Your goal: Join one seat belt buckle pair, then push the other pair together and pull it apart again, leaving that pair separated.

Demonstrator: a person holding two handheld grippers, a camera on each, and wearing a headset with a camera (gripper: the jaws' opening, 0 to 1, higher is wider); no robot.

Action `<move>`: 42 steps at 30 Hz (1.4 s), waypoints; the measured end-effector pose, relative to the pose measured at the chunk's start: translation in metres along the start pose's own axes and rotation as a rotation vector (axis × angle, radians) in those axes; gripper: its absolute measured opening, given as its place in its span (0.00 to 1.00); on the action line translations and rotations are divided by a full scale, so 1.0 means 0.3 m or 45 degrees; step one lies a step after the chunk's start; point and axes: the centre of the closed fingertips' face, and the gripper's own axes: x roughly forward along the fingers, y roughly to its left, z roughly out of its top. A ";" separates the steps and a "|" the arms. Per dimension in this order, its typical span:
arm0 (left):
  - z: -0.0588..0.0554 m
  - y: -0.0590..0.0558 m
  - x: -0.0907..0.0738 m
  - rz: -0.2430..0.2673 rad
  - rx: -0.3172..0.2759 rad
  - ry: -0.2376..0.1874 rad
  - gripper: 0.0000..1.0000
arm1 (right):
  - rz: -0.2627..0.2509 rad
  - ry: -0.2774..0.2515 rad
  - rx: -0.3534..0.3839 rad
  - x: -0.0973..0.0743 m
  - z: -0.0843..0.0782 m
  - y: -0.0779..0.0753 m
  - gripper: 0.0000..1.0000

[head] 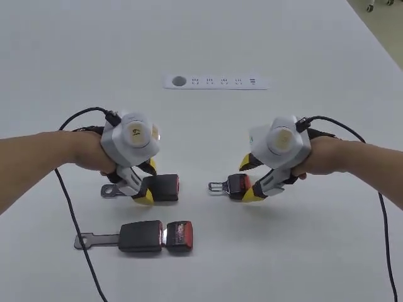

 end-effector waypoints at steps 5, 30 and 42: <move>-0.001 0.011 -0.026 0.023 -0.047 -0.039 0.46 | -0.005 0.002 0.013 -0.015 -0.014 0.009 0.46; -0.135 -0.067 -0.187 0.222 -0.480 -0.375 0.65 | -0.129 -0.146 0.228 -0.089 -0.055 0.082 0.66; -0.212 -0.142 -0.239 0.441 -0.604 -0.572 0.74 | -0.297 -0.310 0.347 -0.137 -0.042 0.127 0.72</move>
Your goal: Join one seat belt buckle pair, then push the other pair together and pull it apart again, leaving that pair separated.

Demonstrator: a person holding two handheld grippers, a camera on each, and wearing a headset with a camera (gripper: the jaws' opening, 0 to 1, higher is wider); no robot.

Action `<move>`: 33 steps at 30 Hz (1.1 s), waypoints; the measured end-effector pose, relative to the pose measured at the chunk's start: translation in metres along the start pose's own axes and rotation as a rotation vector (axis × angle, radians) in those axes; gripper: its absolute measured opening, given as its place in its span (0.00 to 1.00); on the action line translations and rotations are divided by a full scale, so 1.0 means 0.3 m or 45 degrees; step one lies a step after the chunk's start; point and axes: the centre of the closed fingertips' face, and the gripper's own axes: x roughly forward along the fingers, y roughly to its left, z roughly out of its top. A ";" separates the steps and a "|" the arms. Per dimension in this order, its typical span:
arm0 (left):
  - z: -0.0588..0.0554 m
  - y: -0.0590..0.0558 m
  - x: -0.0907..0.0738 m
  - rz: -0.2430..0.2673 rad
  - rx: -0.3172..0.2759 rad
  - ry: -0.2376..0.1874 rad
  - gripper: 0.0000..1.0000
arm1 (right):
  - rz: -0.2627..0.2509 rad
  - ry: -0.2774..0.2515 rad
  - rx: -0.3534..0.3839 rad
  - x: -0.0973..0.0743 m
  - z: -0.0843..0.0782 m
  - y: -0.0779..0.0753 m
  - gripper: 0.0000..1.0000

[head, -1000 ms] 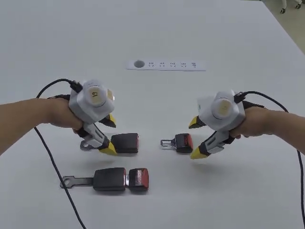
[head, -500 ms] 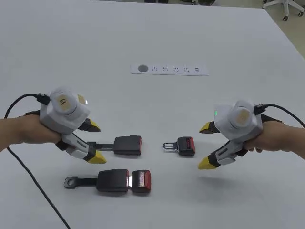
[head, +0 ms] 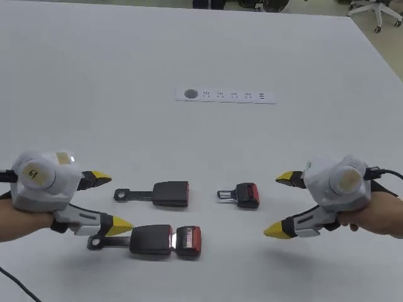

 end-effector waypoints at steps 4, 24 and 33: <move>-0.019 -0.032 -0.030 0.050 -0.050 -0.056 0.78 | -0.060 -0.068 0.048 -0.018 0.003 0.011 0.74; -0.081 -0.102 -0.085 0.203 -0.168 -0.210 0.95 | -0.240 -0.266 0.247 -0.070 0.015 0.150 0.91; -0.068 -0.117 -0.096 0.181 -0.158 -0.256 1.00 | -0.249 -0.294 0.261 -0.048 0.013 0.181 0.99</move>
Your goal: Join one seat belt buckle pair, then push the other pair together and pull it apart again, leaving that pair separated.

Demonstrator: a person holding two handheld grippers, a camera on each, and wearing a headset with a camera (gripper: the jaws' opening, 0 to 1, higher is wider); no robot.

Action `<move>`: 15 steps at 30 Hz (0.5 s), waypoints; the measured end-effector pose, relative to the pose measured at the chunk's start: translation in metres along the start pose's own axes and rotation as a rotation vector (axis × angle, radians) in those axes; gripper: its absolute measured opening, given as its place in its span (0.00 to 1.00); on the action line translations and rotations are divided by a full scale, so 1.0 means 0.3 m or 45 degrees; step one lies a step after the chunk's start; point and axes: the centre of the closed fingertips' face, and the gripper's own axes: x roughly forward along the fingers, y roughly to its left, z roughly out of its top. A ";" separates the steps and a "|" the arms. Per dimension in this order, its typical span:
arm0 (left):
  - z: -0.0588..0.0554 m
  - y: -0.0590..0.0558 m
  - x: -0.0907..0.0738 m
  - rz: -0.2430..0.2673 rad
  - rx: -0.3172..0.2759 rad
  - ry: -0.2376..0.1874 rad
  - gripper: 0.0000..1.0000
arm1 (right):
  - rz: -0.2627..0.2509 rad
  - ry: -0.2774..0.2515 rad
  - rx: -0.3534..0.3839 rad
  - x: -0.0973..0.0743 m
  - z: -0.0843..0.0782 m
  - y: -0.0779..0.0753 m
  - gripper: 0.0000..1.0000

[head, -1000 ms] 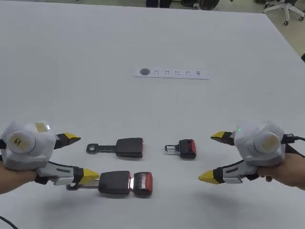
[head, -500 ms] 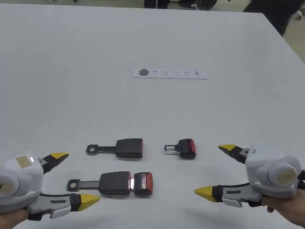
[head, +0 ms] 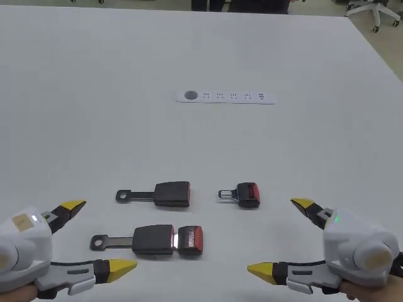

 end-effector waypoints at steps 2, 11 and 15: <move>-0.006 -0.006 -0.002 -0.011 0.008 0.001 1.00 | 0.002 -0.001 0.005 -0.001 -0.003 -0.004 0.99; -0.014 -0.020 -0.004 -0.015 -0.001 0.000 1.00 | 0.008 -0.018 0.025 0.002 0.003 0.000 0.99; -0.012 -0.019 -0.005 -0.014 -0.008 -0.009 1.00 | 0.008 -0.028 0.032 0.001 0.003 0.003 0.99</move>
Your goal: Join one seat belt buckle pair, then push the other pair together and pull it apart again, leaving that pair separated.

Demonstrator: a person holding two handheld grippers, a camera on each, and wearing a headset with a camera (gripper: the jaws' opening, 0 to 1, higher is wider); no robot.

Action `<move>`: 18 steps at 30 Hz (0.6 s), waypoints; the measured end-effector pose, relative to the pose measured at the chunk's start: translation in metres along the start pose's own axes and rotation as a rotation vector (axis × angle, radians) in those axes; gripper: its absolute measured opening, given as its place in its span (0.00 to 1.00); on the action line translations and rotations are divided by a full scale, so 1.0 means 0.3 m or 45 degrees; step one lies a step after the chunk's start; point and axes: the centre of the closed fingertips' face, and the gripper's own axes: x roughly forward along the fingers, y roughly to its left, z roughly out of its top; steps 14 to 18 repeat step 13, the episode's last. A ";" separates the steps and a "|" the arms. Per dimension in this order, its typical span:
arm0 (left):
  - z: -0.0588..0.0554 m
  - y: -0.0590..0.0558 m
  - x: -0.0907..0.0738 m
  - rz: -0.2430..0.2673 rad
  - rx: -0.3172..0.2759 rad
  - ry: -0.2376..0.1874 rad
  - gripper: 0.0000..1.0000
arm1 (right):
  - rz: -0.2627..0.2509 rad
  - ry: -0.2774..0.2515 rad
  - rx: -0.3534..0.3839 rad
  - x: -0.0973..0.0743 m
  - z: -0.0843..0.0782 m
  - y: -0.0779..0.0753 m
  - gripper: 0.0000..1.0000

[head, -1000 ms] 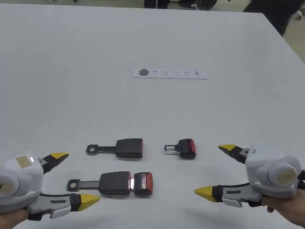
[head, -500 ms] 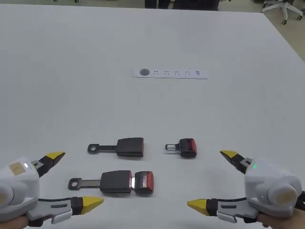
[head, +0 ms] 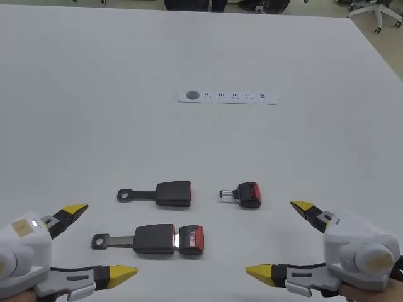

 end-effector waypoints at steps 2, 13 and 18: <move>0.021 -0.021 -0.003 0.000 -0.003 -0.003 1.00 | -0.003 0.004 0.010 -0.002 -0.001 0.002 0.99; 0.009 0.003 0.004 -0.006 -0.009 -0.011 1.00 | -0.017 -0.009 0.031 -0.005 -0.005 -0.008 0.99; 0.009 0.003 0.004 -0.006 -0.009 -0.011 1.00 | -0.017 -0.009 0.031 -0.005 -0.005 -0.008 0.99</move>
